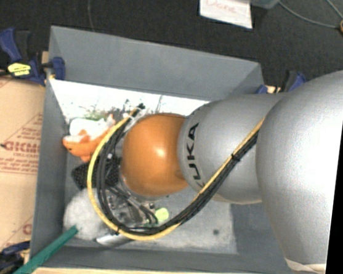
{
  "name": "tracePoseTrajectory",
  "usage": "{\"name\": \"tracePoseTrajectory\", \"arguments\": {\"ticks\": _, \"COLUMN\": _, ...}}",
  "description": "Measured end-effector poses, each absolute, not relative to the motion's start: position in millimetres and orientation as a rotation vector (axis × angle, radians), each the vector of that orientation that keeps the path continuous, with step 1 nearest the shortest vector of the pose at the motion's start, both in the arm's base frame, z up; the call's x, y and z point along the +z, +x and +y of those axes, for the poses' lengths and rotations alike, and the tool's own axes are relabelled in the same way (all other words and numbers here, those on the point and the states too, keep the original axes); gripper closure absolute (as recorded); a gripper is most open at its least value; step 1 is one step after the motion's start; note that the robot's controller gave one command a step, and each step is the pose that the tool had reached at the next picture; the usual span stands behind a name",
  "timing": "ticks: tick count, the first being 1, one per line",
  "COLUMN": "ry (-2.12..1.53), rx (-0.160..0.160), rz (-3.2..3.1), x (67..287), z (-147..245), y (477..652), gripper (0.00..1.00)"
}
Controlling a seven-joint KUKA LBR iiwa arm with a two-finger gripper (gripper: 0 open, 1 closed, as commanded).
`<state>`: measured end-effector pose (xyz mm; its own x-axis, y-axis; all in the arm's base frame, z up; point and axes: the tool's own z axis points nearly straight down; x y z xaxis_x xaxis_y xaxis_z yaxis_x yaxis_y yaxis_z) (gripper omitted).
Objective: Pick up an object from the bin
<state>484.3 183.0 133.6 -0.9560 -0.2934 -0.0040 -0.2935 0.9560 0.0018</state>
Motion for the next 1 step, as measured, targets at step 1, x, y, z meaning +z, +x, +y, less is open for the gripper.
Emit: {"name": "tracePoseTrajectory", "arguments": {"ticks": 1, "ry": -0.463, "rx": 0.005, "rz": 3.104, "x": 133.6, "z": 183.2, "y": 484.2, "gripper": 1.00}}
